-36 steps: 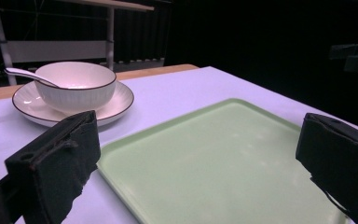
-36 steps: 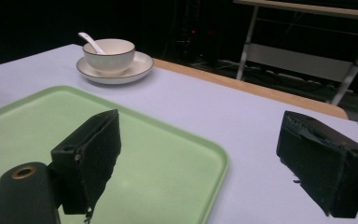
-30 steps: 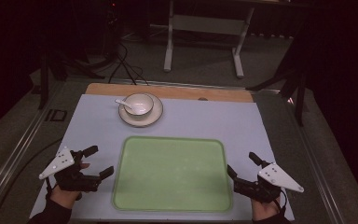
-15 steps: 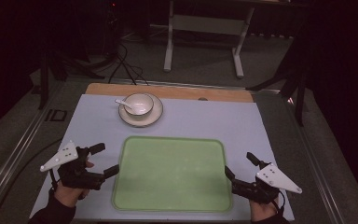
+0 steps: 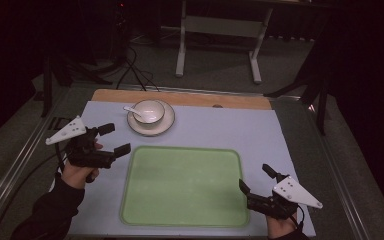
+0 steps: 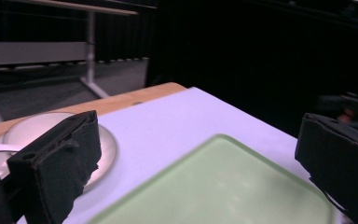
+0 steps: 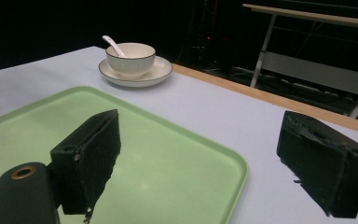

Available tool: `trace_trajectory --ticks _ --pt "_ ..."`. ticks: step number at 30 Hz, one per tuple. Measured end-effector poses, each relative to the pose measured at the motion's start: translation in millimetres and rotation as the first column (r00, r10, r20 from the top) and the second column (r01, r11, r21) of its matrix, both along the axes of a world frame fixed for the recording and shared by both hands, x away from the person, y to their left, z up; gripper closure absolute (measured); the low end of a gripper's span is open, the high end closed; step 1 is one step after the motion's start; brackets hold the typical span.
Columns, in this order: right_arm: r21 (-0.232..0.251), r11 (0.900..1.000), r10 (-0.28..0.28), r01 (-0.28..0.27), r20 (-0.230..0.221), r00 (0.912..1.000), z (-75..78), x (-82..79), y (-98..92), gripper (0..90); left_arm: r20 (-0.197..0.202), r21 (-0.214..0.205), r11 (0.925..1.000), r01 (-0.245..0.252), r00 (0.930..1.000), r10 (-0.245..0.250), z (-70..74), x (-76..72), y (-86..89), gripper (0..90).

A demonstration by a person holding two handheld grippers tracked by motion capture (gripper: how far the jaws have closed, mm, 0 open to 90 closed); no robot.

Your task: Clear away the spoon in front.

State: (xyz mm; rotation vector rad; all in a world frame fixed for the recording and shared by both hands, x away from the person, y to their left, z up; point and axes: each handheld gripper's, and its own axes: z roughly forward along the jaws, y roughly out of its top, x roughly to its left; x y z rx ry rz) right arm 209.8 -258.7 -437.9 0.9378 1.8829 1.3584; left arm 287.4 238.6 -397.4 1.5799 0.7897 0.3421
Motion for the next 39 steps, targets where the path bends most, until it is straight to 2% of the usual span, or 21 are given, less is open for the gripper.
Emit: trace_trajectory --ticks 4,5,6,9,11,16,17,18,20,21,22,24,25,26,27,29,31,34,36,37,39 --pt "0.0 1.0 0.007 -0.007 0.006 1.0 0.4 -1.3 2.2 13.2 -0.042 -0.059 0.998 -0.023 0.9989 0.021 -3.2 20.9 3.8 0.6" --pt "0.001 1.0 0.009 -0.009 0.008 0.9999 0.6 -1.5 2.3 13.2 -0.042 -0.059 0.998 -0.023 0.9989 0.021 -3.2 20.9 3.8 0.6" --pt "0.001 1.0 0.009 -0.009 0.009 0.9999 0.7 -1.7 2.3 13.2 -0.063 -0.092 0.9949 -0.042 0.9974 0.037 -4.3 31.1 6.0 0.6" --pt "0.002 0.9999 0.011 -0.011 0.01 0.9999 0.8 -2.1 2.1 13.1 -0.096 -0.138 0.9876 -0.074 0.9935 0.061 -5.9 45.6 10.5 0.6" --pt "0.002 0.9999 0.01 -0.01 0.011 0.9999 0.9 -2.1 2.1 13.2 -0.109 -0.149 0.9853 -0.084 0.9917 0.068 -7.1 50.4 12.0 0.6" --pt "0.002 1.0 0.008 -0.008 0.007 0.9999 0.6 -1.5 1.7 13.2 -0.18 -0.171 0.9746 -0.145 0.9771 0.114 -21.9 76.7 20.6 0.6" --pt "0.002 1.0 0.008 -0.008 0.007 0.9999 0.6 -1.5 1.7 13.2 -0.18 -0.171 0.9746 -0.145 0.9771 0.114 -21.9 76.7 20.6 0.6" --pt "0.001 1.0 0.007 -0.007 0.01 0.9999 0.7 -1.5 1.8 13.2 -0.203 -0.171 0.9717 -0.163 0.9709 0.127 -27.7 84.6 22.5 0.6" --pt "0.002 1.0 0.007 -0.007 0.009 0.9999 0.6 -1.4 1.8 13.2 -0.213 -0.174 0.9704 -0.168 0.9684 0.129 -30.8 88.4 24.0 0.9" --pt "0.001 1.0 0.007 -0.007 0.009 0.9999 0.5 -1.3 1.7 13.2 -0.245 -0.166 0.966 -0.198 0.9572 0.154 -36.5 95.8 26.5 0.9" --pt "0.001 1.0 0.007 -0.007 0.008 0.9999 0.4 -1.2 1.6 13.2 -0.245 -0.166 0.966 -0.198 0.9572 0.154 -36.5 95.8 26.5 1.0" --pt "0.003 1.0 0.009 -0.009 0.006 0.9999 0.3 -1.1 1.4 13.2 -0.286 -0.149 0.9637 -0.222 0.9425 0.173 -44.4 105.8 28.6 1.7" --pt "0.004 0.9999 0.009 -0.009 0.005 0.9999 0.2 -0.8 1.2 13.2 -0.286 -0.149 0.9637 -0.222 0.9425 0.173 -44.4 105.8 28.6 1.8" --pt "0.004 1.0 0.008 -0.009 0.004 1.0 0.1 -0.7 1.1 13.2 -0.318 -0.133 0.96 -0.247 0.928 0.195 -49.4 111.8 29.0 1.7" --pt "0.004 1.0 0.008 -0.008 0.004 1.0 0.0 -0.6 1.0 13.2 -0.338 -0.13 0.9571 -0.259 0.9191 0.202 -52.6 115.2 29.1 1.8" --pt "0.005 0.9999 0.009 -0.009 0.004 1.0 0.1 -0.7 1.0 13.2 -0.366 -0.142 0.9518 -0.272 0.9076 0.205 -59.4 121.6 29.5 3.2" --pt "0.004 0.9999 0.01 -0.01 0.002 0.9999 0.0 -0.7 1.1 13.2 -0.387 -0.16 0.9459 -0.282 0.8996 0.203 -66.6 127.5 29.5 4.6" --pt "0.008 0.9999 0.013 -0.013 -0.004 0.9999 -0.5 0.0 1.2 13.2 -0.412 -0.158 0.9385 -0.307 0.8842 0.22 -76.6 135.9 27.3 6.8" --pt "0.01 0.9998 0.015 -0.015 -0.005 0.9999 -0.6 0.2 1.0 13.2 -0.412 -0.158 0.9385 -0.307 0.8842 0.22 -76.6 135.9 27.3 6.9" --pt "0.009 0.9998 0.017 -0.017 -0.007 0.9998 -0.8 0.6 0.5 13.2 -0.437 -0.158 0.9281 -0.337 0.8665 0.241 -86.1 144.1 26.0 10.3" --pt "0.01 0.9998 0.018 -0.018 -0.008 0.9998 -0.9 0.7 0.4 13.2 -0.453 -0.17 0.9205 -0.352 0.8575 0.244 -91.1 149.2 24.7 12.9"
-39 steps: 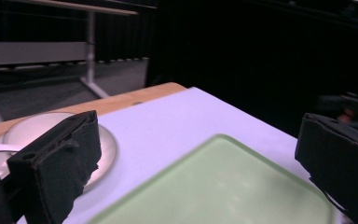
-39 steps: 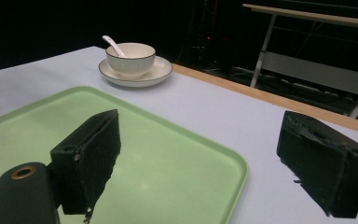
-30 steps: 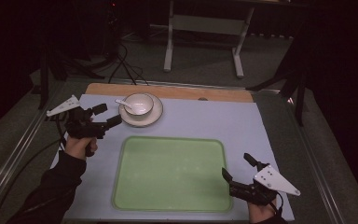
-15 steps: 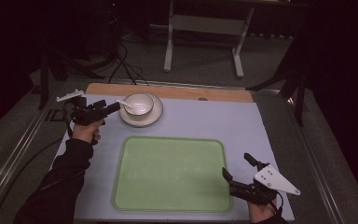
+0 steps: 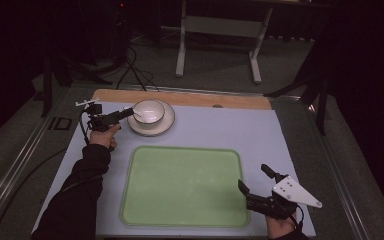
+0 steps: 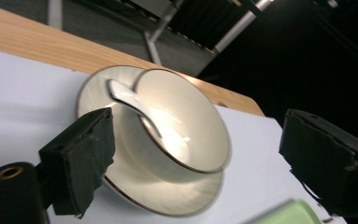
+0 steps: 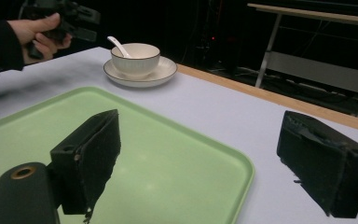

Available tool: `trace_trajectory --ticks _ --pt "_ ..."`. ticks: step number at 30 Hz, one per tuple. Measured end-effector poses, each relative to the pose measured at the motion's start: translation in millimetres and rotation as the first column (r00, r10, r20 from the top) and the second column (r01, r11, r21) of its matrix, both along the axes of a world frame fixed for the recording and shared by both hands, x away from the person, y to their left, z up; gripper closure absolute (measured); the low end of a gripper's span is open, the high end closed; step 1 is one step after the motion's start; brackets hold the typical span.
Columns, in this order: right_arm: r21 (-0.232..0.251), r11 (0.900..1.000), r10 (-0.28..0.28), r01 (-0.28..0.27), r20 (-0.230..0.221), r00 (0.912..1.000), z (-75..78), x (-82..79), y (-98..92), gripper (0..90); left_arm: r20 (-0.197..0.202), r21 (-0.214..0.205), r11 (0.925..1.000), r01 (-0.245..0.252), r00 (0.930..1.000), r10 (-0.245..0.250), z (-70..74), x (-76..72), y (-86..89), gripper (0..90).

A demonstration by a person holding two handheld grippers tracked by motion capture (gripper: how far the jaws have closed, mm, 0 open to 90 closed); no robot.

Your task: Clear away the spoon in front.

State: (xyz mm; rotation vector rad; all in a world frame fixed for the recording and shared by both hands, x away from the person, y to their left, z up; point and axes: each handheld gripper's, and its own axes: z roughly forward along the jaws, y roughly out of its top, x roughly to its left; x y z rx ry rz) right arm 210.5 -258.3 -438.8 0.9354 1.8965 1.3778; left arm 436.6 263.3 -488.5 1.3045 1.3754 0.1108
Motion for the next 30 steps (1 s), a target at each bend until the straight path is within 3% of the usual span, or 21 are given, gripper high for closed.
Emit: trace_trajectory --ticks 9,16,25,30 --pt "0.007 1.0 0.002 -0.002 -0.006 1.0 -0.2 0.2 -0.7 13.2 -0.042 0.006 0.997 -0.077 0.9962 0.077 -12.2 17.4 -3.4 31.8" --pt "0.009 1.0 0.003 -0.003 -0.011 0.9999 -0.6 0.9 -1.5 13.2 -0.072 -0.04 0.9929 -0.112 0.9914 0.109 -20.1 25.3 0.4 40.2" --pt "0.007 1.0 0.004 -0.004 -0.015 0.9999 -0.8 0.9 -1.3 13.3 -0.095 -0.068 0.9923 -0.104 0.9908 0.097 -29.2 35.4 -0.7 52.2" --pt "0.003 1.0 0.007 -0.007 -0.018 0.9998 -1.9 2.4 -0.5 13.3 -0.107 -0.087 0.9879 -0.128 0.9872 0.118 -34.9 38.6 2.1 58.6"
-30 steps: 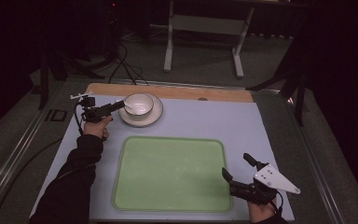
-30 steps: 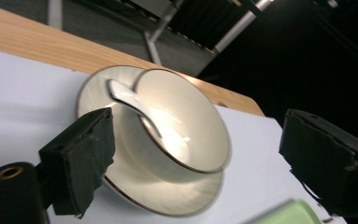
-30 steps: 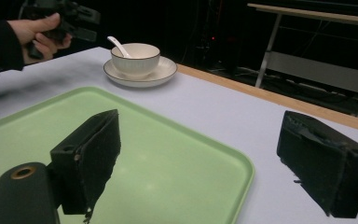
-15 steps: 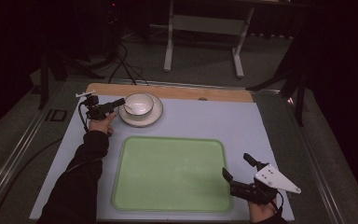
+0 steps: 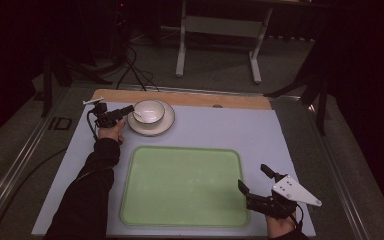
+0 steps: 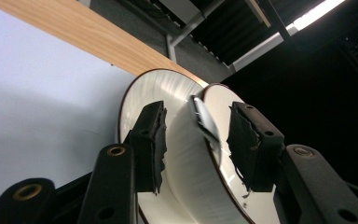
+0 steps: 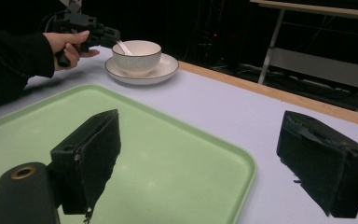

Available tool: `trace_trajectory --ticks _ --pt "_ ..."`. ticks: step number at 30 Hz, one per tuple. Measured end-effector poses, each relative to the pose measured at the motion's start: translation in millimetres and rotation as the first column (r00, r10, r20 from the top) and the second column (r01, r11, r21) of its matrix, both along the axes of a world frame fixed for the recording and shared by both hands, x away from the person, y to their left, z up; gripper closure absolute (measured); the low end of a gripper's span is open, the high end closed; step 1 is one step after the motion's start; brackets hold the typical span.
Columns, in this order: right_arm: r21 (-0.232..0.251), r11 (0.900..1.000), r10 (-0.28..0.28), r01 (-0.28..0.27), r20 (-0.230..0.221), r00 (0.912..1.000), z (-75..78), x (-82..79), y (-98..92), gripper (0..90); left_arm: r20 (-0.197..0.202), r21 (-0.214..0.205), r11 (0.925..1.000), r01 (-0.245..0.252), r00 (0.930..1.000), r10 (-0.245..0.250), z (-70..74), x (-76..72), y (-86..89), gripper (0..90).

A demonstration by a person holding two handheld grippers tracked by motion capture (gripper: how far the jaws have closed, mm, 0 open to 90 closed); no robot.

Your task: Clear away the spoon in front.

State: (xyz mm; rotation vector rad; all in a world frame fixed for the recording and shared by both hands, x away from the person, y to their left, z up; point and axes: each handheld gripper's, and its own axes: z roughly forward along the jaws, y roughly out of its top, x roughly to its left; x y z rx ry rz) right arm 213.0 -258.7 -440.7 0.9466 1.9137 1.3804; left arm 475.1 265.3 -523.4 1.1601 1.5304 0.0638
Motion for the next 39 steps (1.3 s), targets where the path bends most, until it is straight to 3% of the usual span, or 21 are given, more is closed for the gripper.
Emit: trace_trajectory --ticks 3,8,10,21,36,39 --pt "-0.001 1.0 0.001 -0.001 -0.002 1.0 -0.2 0.0 0.5 13.3 0.002 -0.008 1.0 0.005 1.0 -0.005 -0.8 1.0 0.5 59.9" --pt "-0.001 1.0 0.003 -0.003 -0.006 1.0 -0.6 0.6 0.1 13.3 0.019 -0.024 0.9996 0.012 0.9998 -0.012 -0.1 3.0 1.2 70.0" --pt "0.001 1.0 0.002 -0.002 -0.006 1.0 -0.7 0.9 -0.3 13.3 0.034 -0.015 0.9998 0.015 0.9993 -0.014 3.0 1.9 -0.2 75.0" --pt "0.002 1.0 0.006 -0.006 -0.005 1.0 -0.3 0.5 0.0 13.3 0.103 -0.005 0.9969 0.078 0.9917 -0.077 22.2 -2.0 -9.8 83.6" --pt "0.007 1.0 0.001 -0.001 0.001 1.0 0.3 0.0 -1.4 13.3 0.121 0.11 0.9894 0.096 0.9867 -0.109 44.2 -2.0 -16.8 85.1" --pt "0.009 1.0 0.001 -0.001 -0.001 1.0 0.2 0.2 -1.6 13.3 0.134 0.113 0.9892 0.094 0.9851 -0.108 52.4 -3.2 -14.8 85.1"
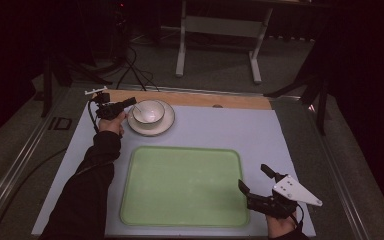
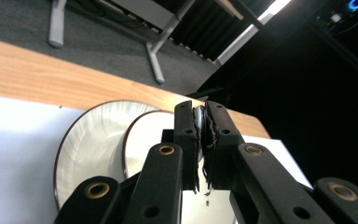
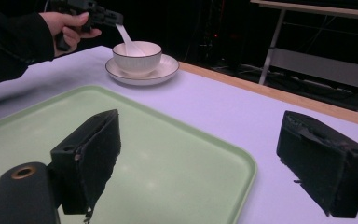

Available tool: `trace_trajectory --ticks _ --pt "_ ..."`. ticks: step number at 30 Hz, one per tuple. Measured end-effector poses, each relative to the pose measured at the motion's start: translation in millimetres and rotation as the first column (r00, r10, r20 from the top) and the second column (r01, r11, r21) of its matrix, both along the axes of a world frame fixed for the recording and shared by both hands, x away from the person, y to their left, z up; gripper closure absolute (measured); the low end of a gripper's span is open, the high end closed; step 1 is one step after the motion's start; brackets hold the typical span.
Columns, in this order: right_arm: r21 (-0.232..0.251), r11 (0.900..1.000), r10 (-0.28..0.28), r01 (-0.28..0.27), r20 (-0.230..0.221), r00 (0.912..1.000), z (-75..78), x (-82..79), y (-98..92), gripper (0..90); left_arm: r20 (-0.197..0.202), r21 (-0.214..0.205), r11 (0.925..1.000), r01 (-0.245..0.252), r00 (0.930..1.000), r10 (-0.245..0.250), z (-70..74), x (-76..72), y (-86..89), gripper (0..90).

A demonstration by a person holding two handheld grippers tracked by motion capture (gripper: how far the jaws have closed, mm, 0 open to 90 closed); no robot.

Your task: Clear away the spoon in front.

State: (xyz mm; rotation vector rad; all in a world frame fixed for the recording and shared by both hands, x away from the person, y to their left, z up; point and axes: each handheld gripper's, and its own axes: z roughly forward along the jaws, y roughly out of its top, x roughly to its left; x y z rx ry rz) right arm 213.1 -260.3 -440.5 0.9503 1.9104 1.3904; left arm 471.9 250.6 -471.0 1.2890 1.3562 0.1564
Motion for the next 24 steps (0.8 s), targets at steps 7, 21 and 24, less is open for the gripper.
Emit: trace_trajectory --ticks 7,21,24 --pt "0.006 1.0 -0.001 0.001 -0.003 1.0 0.0 -0.2 -1.0 13.3 0.021 0.021 0.9995 0.022 0.9995 -0.022 20.3 -5.8 0.0 85.1" --pt "0.005 1.0 -0.002 0.002 0.0 1.0 0.0 -0.1 0.1 13.3 0.032 0.053 0.9975 0.047 0.9983 -0.048 56.3 -23.9 14.3 85.2" --pt "0.005 1.0 -0.002 0.002 -0.001 1.0 -0.3 0.3 0.7 13.3 0.031 0.056 0.9967 0.059 0.9977 -0.06 63.0 -29.0 18.4 85.1"
